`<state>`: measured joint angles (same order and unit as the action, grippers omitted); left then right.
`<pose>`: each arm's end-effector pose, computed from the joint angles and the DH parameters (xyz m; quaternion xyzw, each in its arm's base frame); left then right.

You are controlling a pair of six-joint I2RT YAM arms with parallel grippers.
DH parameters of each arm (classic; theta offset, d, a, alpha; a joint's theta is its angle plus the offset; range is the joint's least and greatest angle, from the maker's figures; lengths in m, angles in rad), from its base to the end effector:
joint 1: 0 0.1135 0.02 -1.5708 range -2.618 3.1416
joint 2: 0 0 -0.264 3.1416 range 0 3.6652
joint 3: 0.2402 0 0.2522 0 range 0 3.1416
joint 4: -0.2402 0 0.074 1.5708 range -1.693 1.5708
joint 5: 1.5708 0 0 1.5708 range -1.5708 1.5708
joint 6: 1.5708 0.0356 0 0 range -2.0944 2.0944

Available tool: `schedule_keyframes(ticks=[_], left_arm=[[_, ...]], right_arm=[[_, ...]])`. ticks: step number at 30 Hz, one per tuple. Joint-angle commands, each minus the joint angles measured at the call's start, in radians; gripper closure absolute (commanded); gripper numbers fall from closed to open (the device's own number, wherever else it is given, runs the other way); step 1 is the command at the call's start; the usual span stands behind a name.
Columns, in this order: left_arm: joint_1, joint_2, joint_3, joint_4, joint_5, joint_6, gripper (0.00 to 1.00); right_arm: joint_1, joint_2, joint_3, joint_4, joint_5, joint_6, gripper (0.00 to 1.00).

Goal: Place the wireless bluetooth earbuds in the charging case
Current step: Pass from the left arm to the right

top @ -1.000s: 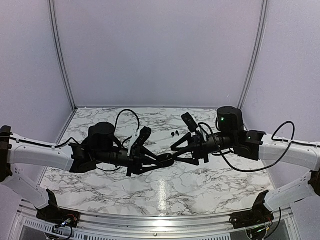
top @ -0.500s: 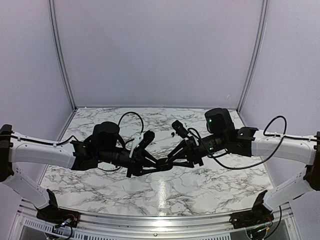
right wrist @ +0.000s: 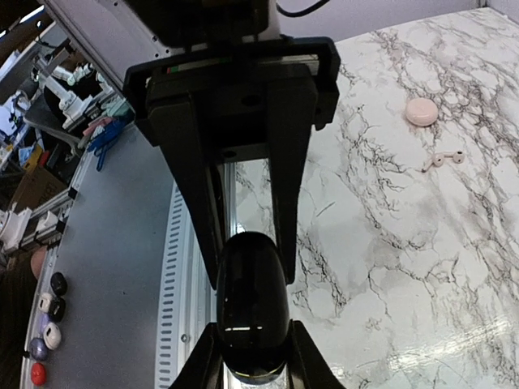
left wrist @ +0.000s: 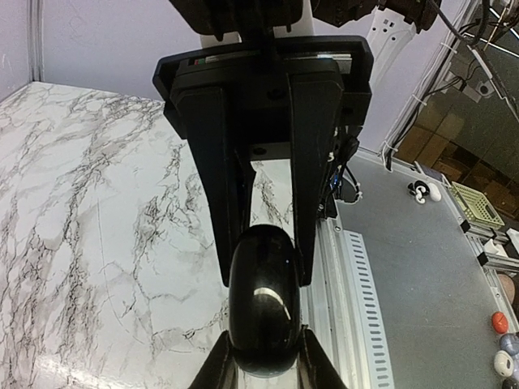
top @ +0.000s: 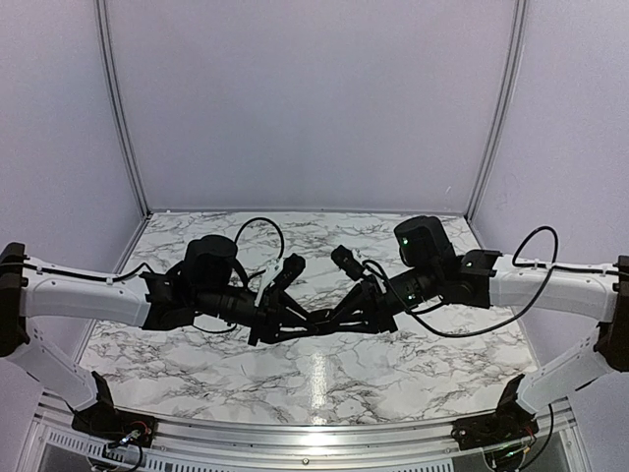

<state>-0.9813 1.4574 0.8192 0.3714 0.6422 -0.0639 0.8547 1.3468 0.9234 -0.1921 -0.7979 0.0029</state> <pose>0.1610 -0.2791 0.2510 0.5057 0.5915 -0.5048 0.3737 0.1712 0.2355 0.2679 -0.5007 0.6715 0.4899 0.2418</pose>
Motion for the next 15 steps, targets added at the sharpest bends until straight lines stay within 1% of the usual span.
schedule_keyframes(ticks=[1,2,4,5,8,12,14,15], left_arm=[[0.008,0.008,0.025,-0.014,0.014,0.024,0.91],[0.011,0.004,0.024,-0.014,0.010,0.020,0.83],[0.019,-0.014,0.018,-0.013,-0.029,-0.002,0.66],[0.021,-0.028,0.015,-0.012,-0.078,-0.019,0.60],[0.022,-0.093,-0.023,0.021,-0.174,-0.028,0.48],[0.023,-0.191,-0.107,0.138,-0.284,-0.032,0.42],[0.023,-0.232,-0.135,0.162,-0.302,-0.008,0.35],[0.023,-0.246,-0.142,0.173,-0.307,-0.004,0.34]], right_arm=[[0.006,0.003,0.044,0.002,0.001,0.000,0.86],[0.007,0.001,0.043,0.007,0.000,0.000,0.90],[0.006,-0.009,0.035,0.027,0.011,0.002,0.94],[0.006,-0.016,0.031,0.042,0.017,0.011,0.95],[0.004,-0.043,0.014,0.110,0.046,0.042,0.96],[-0.005,-0.074,-0.006,0.246,0.084,0.100,0.96],[-0.006,-0.091,-0.025,0.332,0.102,0.133,0.96],[-0.007,-0.098,-0.037,0.376,0.104,0.151,0.96]])
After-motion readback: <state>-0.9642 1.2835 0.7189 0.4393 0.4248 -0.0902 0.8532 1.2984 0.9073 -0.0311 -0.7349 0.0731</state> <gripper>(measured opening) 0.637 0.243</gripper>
